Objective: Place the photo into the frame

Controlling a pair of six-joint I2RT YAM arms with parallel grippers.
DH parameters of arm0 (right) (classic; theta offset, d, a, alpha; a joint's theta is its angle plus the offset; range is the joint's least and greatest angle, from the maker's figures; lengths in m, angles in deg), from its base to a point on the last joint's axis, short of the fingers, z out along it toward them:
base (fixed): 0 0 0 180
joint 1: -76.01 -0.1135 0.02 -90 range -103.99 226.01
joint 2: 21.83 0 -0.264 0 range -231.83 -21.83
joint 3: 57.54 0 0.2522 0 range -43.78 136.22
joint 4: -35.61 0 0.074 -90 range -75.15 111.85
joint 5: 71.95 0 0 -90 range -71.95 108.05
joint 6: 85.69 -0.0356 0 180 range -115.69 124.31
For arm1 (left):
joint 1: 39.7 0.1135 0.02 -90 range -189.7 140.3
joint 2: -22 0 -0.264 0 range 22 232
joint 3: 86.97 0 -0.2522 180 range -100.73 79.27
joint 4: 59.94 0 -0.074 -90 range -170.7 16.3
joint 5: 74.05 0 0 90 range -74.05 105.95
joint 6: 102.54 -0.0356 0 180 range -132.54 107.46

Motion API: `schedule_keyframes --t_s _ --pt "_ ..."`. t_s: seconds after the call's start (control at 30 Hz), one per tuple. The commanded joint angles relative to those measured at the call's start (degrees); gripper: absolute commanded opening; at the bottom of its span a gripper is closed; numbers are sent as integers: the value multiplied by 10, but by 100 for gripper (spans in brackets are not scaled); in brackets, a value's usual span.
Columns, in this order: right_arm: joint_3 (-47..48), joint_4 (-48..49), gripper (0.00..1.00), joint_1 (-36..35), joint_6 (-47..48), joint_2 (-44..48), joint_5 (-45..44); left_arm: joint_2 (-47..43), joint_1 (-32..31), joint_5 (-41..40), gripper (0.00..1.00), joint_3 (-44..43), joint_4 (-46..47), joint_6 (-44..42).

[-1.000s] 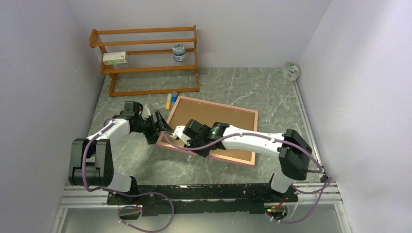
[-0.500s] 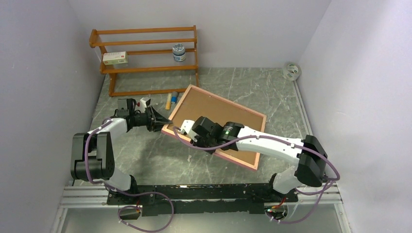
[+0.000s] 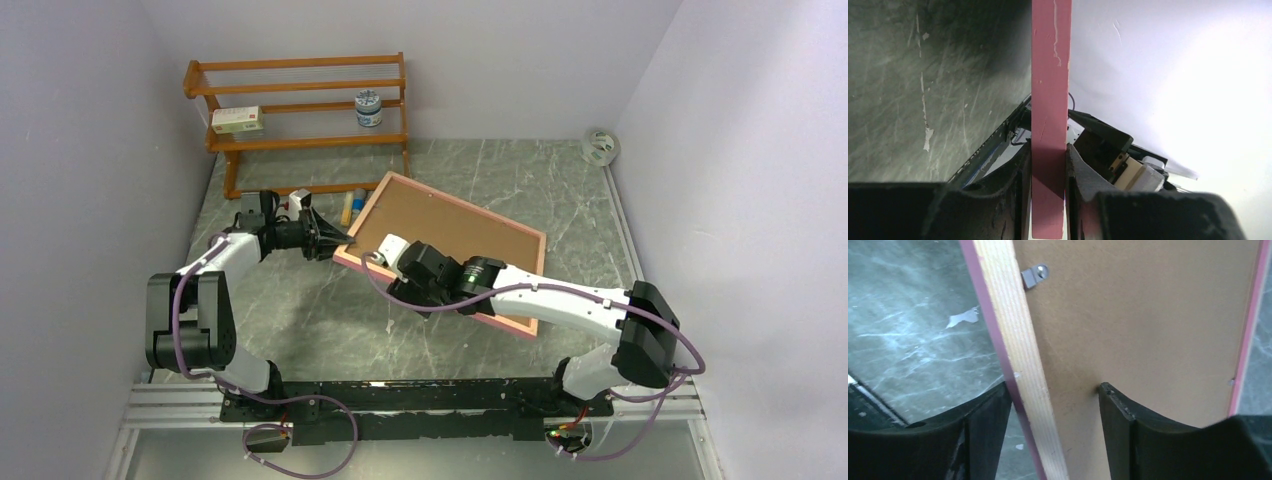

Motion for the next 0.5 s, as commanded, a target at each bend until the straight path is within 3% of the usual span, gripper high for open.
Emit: schedule_keyframes --t_s 0.0,0.23,0.47 --pt "-24 51 69 -17 8 31 -92 -6 1 48 2 -49 -55 21" --pt "-44 76 68 -72 42 17 -289 6 4 41 3 -75 -116 17" --pt "-51 103 47 -104 108 14 -415 12 14 42 3 -85 -138 31"
